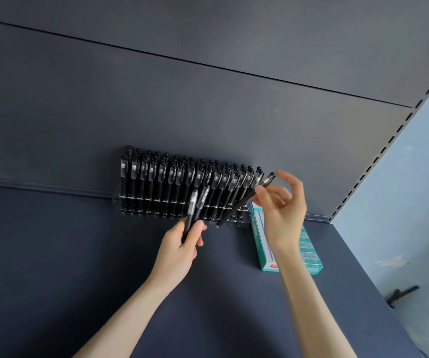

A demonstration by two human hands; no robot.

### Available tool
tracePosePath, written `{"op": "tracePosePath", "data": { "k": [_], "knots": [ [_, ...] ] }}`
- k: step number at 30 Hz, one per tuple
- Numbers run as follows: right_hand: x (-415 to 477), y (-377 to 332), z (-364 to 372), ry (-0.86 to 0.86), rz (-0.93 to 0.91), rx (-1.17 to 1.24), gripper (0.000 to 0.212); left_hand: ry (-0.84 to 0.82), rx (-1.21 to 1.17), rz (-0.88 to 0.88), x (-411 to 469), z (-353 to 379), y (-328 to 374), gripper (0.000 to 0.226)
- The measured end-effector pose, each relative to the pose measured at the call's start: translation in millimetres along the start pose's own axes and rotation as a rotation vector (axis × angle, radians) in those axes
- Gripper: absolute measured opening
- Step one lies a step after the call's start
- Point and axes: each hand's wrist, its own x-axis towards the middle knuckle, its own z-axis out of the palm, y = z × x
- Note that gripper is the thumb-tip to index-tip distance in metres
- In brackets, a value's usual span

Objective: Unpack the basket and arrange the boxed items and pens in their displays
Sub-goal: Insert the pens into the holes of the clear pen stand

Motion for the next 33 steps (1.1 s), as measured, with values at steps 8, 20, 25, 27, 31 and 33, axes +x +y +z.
{"op": "tracePosePath", "data": {
  "k": [8, 20, 25, 27, 31, 33],
  "knots": [
    [28.5, 7.7, 7.0, 0.017, -0.217, -0.290, 0.032, 0.080, -0.039, -0.011, 3.5, -3.5, 1.2, 0.027],
    [21.1, 22.4, 19.8, -0.091, -0.267, -0.457, 0.030, 0.064, -0.039, 0.006, 3.5, -2.2, 2.3, 0.027],
    [15.6, 28.0, 19.2, -0.135, -0.261, -0.536, 0.029, 0.064, -0.028, 0.006, 4.0, -1.8, 1.2, 0.027],
    [14.7, 28.0, 18.6, -0.139, -0.251, -0.544, 0.029, 0.064, -0.023, 0.003, 4.3, -1.4, 0.9, 0.027],
    [10.4, 24.8, 16.0, -0.121, -0.259, -0.575, 0.031, 0.047, -0.015, -0.008, 3.4, -0.6, 0.8, 0.026],
    [1.5, 22.2, 13.7, -0.072, -0.225, -0.498, 0.031, 0.006, -0.030, -0.014, 2.0, -0.6, 1.5, 0.025]
  ]
}}
